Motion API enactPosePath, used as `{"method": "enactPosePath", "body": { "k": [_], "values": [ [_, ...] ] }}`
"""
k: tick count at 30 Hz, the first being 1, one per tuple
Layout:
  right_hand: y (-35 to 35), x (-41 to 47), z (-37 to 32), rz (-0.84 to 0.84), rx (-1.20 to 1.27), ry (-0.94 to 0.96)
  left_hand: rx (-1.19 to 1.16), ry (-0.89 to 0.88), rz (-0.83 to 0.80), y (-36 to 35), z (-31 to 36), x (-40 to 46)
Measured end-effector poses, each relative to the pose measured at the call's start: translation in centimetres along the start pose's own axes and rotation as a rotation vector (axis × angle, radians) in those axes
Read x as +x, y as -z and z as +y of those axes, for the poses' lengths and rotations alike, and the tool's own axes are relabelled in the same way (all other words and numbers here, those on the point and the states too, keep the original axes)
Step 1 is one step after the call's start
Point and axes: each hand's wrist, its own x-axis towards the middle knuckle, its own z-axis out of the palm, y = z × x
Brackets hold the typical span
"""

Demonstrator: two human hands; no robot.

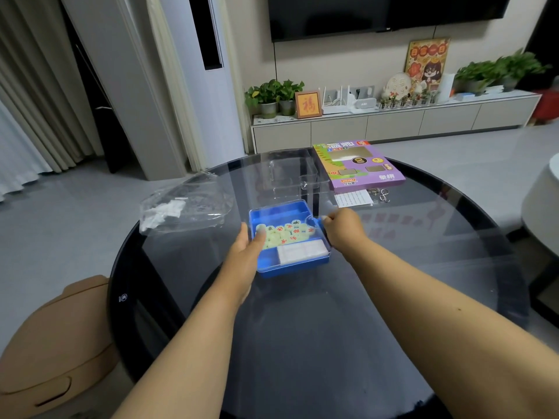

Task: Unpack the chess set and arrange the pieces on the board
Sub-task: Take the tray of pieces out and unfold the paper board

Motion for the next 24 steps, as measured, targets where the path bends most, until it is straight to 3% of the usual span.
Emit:
{"method": "enactPosePath", "body": {
  "k": [3,6,8,12,18,24],
  "values": [
    [-0.2,-0.3,0.7,0.001,0.199,-0.048,0.258,-0.097,-0.164,0.3,-0.4,-0.4],
    [-0.4,-0.7,1.1,0.013,0.308,-0.066,0.553,-0.132,-0.135,-0.3,-0.2,-1.1],
    [-0.4,-0.8,1.3,0.035,0.333,-0.074,0.573,-0.164,-0.122,-0.6,0.0,-1.5],
    [-0.4,-1.0,1.5,0.069,0.323,-0.083,0.403,-0.172,-0.173,-0.8,0.5,-2.2],
    [-0.4,-1.7,2.0,0.055,0.411,-0.146,-0.006,-0.068,0.082,-0.5,-1.4,-1.6],
    [-0.5,-2.2,1.6,0.031,0.551,-0.209,-0.354,-0.051,0.086,-0.8,-0.8,-1.8]
  ]
}}
